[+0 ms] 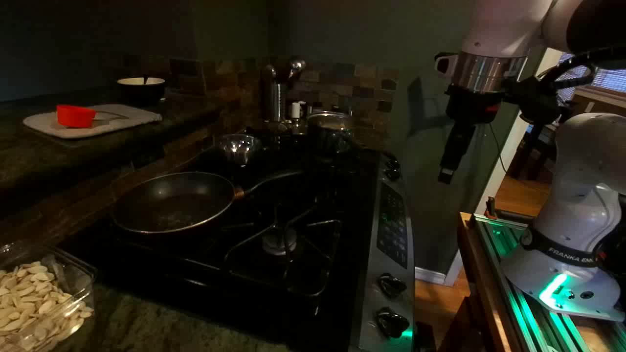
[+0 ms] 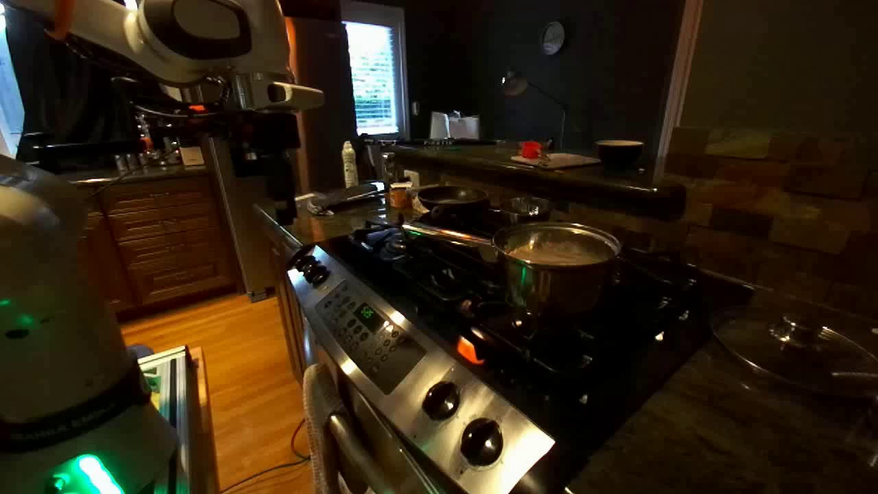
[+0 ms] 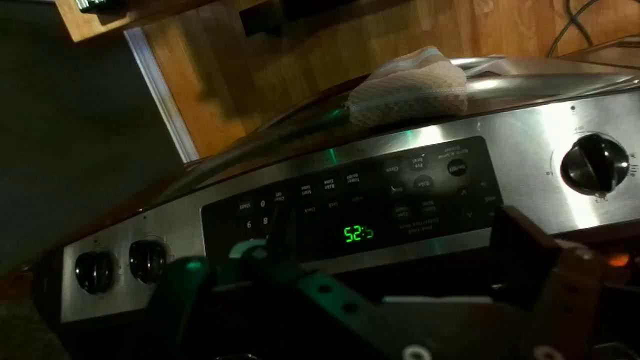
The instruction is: Move the pan forward
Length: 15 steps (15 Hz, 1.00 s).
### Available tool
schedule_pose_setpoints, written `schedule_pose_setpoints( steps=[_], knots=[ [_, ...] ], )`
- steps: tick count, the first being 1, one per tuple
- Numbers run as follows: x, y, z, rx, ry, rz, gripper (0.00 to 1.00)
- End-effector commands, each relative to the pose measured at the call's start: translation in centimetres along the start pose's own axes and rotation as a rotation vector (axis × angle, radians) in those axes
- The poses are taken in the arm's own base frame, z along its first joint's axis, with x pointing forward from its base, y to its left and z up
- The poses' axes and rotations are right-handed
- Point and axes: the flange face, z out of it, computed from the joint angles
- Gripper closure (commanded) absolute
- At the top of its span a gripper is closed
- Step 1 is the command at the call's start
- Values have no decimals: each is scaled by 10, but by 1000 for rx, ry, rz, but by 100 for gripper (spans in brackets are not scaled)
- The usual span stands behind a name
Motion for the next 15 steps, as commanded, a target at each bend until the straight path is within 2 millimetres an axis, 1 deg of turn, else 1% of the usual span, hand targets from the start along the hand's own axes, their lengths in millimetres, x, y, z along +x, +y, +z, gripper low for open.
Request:
schedule_pose_setpoints(
  steps=[1,4,6,7,11,13,14,15],
  knots=[
    [-1,1,3,-4,-8,0,0],
    [-1,1,9,-9,-19,0,0],
    [-1,1,9,-9,-19,0,0],
    [3,-4,4,-29,-17,-3,0],
    [29,-35,-29,12,60,-152,0],
    [45,-51,-44,54,104,-269,0],
    [58,-63,-50,54,127,-323,0],
    [68,-70,-53,48,148,-377,0]
  ],
)
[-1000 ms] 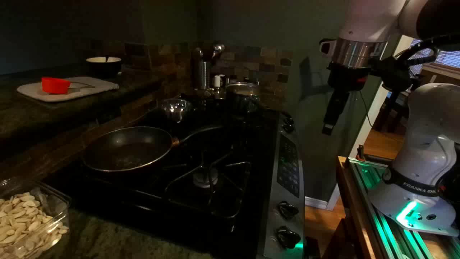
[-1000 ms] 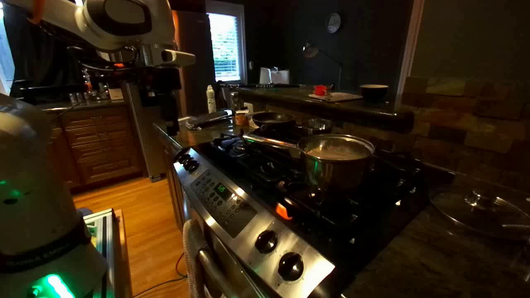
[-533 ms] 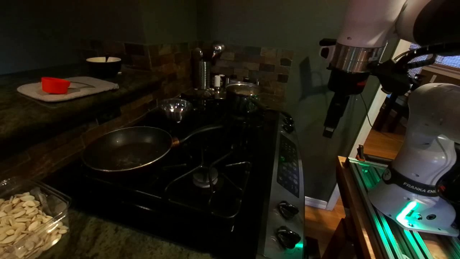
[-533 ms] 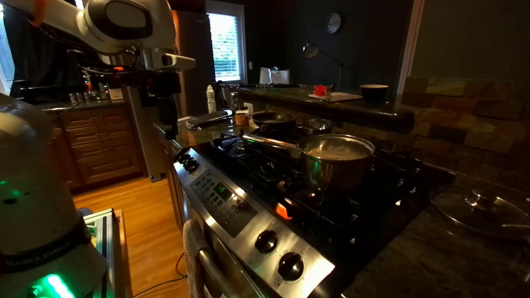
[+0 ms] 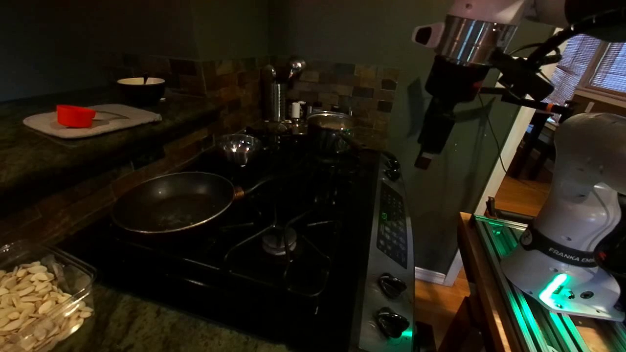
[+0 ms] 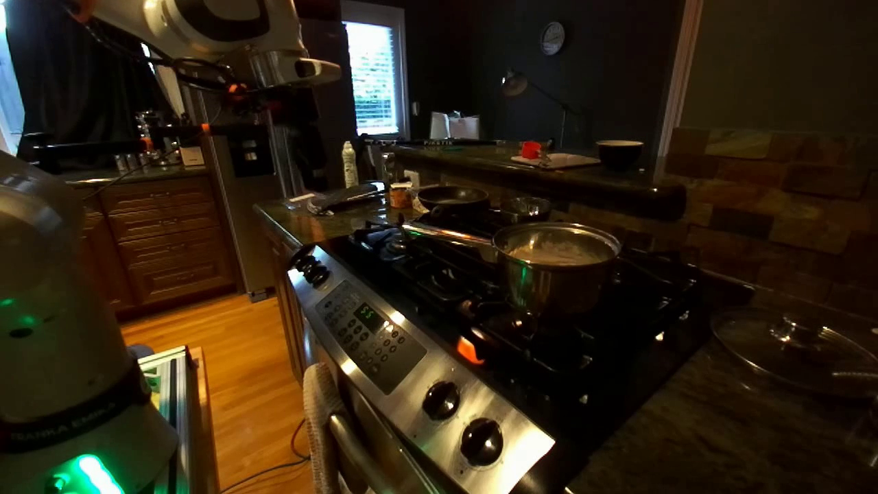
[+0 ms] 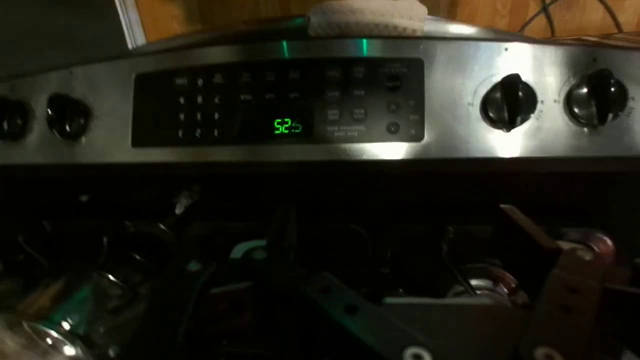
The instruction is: Move the pan forward
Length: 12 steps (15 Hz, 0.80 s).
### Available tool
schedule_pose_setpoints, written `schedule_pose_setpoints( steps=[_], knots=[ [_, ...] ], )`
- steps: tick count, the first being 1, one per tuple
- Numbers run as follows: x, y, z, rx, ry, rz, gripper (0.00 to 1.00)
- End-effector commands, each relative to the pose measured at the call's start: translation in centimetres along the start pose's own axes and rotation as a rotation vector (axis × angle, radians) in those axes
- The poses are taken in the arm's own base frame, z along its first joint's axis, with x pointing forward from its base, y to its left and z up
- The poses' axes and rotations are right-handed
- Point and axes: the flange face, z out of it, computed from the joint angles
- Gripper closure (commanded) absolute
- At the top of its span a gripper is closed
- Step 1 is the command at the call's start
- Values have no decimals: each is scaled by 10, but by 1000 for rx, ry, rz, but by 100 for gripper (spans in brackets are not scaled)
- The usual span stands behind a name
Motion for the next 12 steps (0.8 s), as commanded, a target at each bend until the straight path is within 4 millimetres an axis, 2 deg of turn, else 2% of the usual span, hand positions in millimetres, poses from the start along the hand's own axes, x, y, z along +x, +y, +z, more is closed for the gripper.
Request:
schedule_pose_setpoints(
  steps=[1,8,10,12],
  knots=[
    [57,-24,-3,11,41,-195,0],
    [151,-65,-3,87,181,-546,0],
    [179,-69,3,123,213,-642,0],
    [204,-66,9,159,239,-739,0]
  ],
)
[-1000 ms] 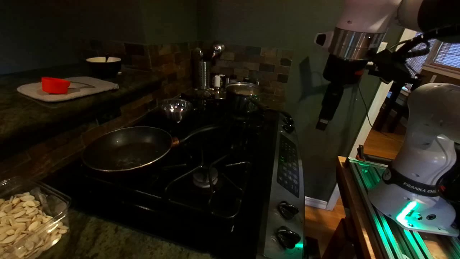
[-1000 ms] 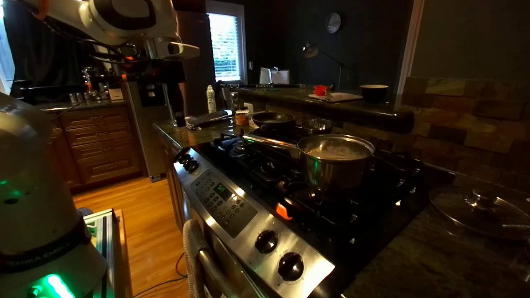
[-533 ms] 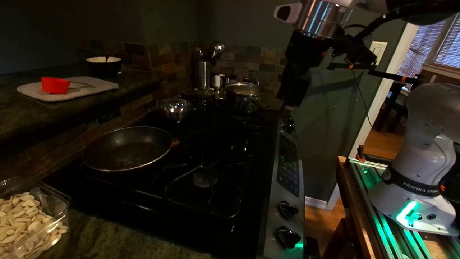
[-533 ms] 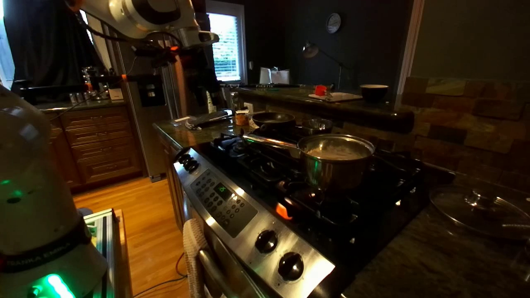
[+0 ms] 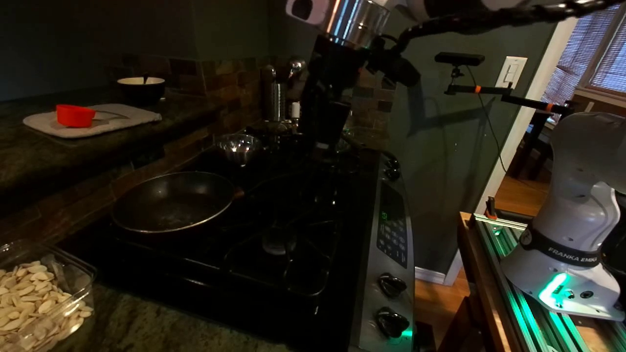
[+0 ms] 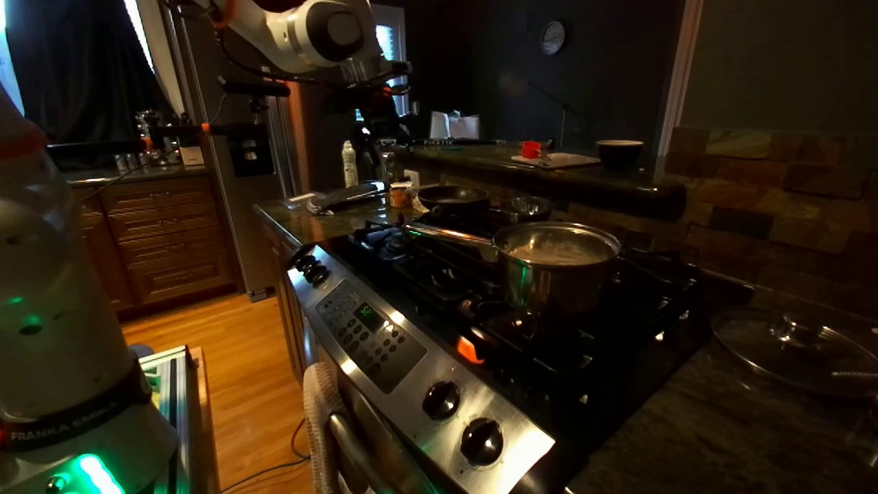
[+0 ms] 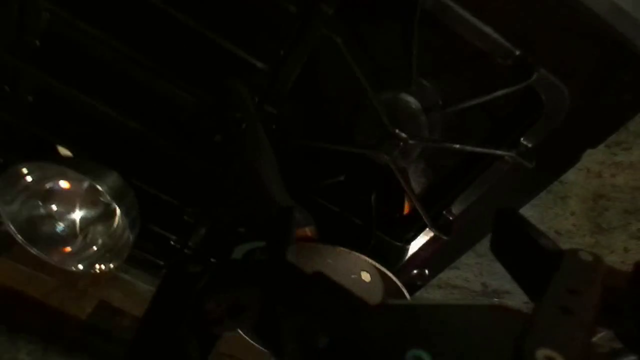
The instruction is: Move the pan forward
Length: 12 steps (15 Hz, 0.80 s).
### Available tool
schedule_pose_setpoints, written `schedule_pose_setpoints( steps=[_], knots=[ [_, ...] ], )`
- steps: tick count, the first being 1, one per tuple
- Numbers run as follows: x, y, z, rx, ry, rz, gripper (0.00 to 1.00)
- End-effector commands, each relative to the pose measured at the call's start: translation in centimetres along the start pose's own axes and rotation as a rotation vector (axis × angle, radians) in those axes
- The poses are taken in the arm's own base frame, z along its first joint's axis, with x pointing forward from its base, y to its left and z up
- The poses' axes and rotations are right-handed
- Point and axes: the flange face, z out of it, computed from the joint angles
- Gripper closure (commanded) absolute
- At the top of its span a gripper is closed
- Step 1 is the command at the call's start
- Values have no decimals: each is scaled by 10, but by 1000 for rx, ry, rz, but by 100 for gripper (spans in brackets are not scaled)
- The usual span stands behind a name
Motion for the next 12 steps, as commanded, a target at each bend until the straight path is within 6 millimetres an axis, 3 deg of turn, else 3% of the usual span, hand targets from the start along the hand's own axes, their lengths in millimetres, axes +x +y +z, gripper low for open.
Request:
schedule_pose_setpoints(
  steps=[1,2,3,5,9,12],
  knots=[
    [35,28,24,72,42,-172,0],
    [41,34,28,97,60,-210,0],
    [24,25,17,55,28,-137,0],
    [28,33,23,63,28,-143,0],
    [29,30,18,60,35,-144,0],
    [44,28,31,113,101,-192,0]
  ],
)
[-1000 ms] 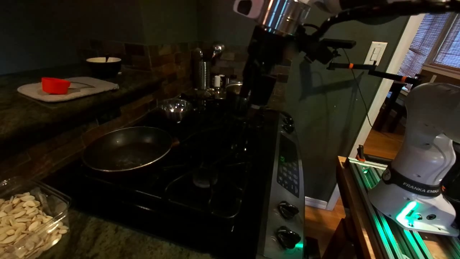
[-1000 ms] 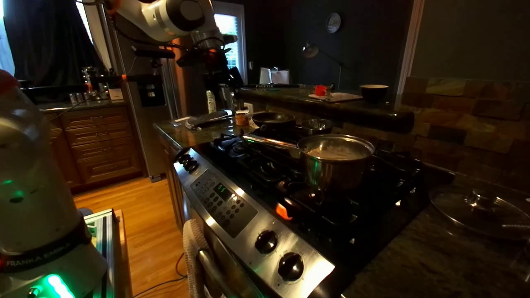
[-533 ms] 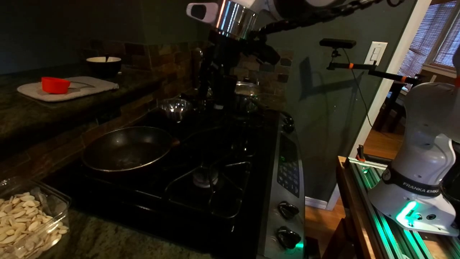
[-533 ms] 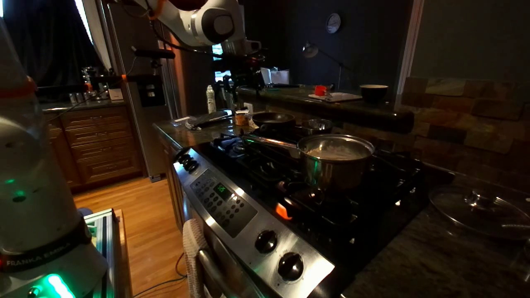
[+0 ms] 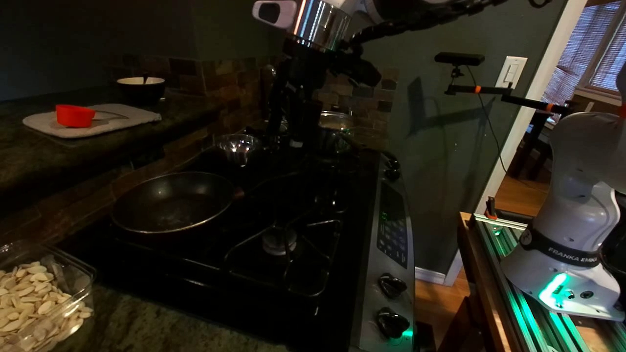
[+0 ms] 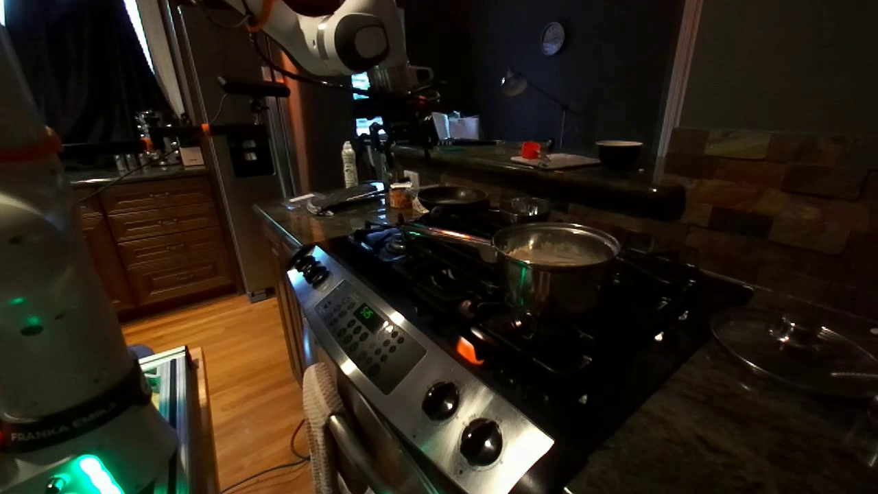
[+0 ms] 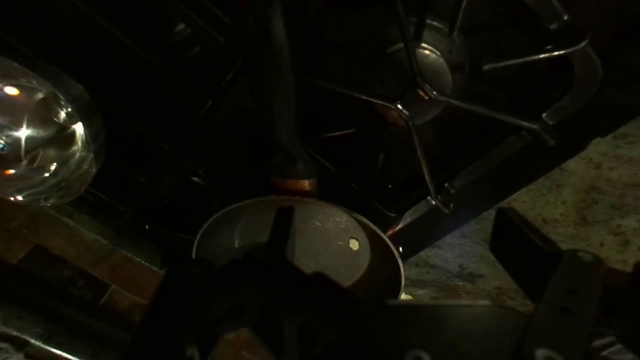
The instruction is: Move the pan forward
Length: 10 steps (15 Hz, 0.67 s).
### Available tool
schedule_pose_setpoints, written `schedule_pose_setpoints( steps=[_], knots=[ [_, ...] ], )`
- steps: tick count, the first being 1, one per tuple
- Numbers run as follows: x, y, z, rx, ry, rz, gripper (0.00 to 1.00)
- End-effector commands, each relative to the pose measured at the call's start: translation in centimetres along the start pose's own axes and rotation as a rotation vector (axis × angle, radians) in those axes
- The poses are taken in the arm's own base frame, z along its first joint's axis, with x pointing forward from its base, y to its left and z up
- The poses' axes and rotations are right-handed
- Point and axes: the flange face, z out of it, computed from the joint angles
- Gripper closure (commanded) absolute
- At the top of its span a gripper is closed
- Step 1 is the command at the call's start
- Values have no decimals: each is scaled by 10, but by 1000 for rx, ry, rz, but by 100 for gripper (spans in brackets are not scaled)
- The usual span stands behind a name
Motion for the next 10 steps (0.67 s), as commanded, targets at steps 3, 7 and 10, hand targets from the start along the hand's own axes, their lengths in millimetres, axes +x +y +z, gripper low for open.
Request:
schedule_pose_setpoints(
  steps=[3,7,10],
  knots=[
    [17,12,27,77,99,-86,0],
    [17,26,51,124,109,-147,0],
    [13,41,67,117,105,-172,0]
  ],
)
